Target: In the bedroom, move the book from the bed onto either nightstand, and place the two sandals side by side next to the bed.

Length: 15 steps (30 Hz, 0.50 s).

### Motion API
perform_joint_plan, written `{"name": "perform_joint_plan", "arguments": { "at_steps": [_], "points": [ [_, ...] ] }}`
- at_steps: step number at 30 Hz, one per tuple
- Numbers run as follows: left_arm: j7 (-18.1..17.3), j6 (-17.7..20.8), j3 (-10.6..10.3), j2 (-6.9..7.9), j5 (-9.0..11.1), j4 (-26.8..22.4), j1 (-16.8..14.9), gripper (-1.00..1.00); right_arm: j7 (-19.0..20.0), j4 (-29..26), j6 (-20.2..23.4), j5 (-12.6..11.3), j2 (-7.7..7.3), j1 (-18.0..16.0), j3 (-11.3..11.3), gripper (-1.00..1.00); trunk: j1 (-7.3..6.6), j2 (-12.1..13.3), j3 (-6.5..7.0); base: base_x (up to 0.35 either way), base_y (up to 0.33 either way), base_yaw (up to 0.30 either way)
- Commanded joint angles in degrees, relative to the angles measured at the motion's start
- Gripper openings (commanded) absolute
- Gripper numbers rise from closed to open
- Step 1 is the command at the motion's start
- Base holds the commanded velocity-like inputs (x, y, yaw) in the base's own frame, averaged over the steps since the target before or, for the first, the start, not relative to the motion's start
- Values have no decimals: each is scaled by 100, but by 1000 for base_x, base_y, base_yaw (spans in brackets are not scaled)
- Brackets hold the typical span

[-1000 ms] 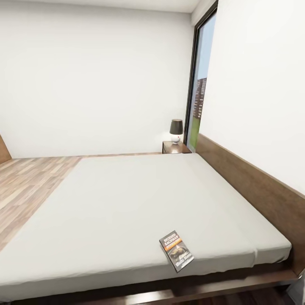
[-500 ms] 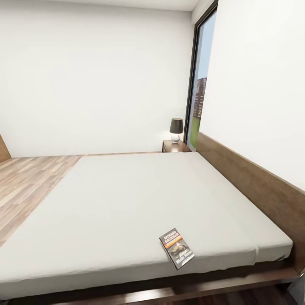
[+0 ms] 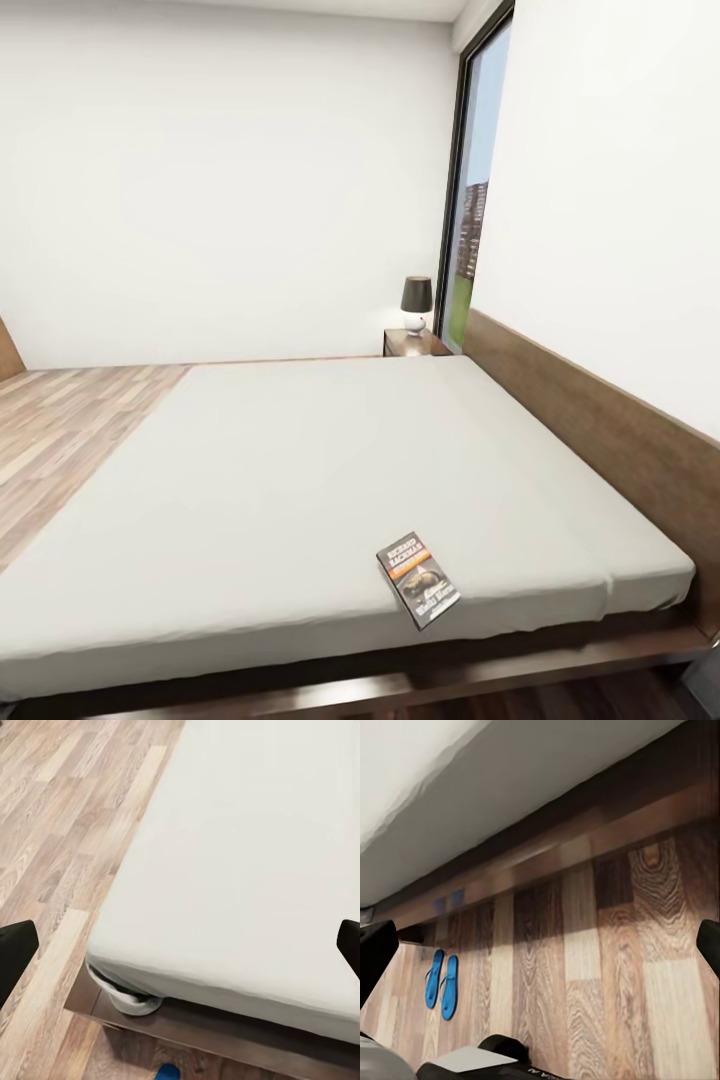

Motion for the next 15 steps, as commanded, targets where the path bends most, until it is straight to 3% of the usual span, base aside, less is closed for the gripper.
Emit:
{"name": "perform_joint_plan", "arguments": {
  "at_steps": [1,6,15],
  "points": [
    [-4,46,7,0,36,-8,-7,100,-79,0,-40,-36,14,-4,45,100,22,-45,-25,0,0,0],
    [1,33,7,-1,32,-29,-4,100,-555,-15,-51,-40,178,-4,37,100,132,-245,-114,0,0,0],
    [9,27,7,-1,28,-35,0,100,-853,-19,-49,-64,344,-4,1,100,330,-606,-276,0,0,0]
  ]
}}
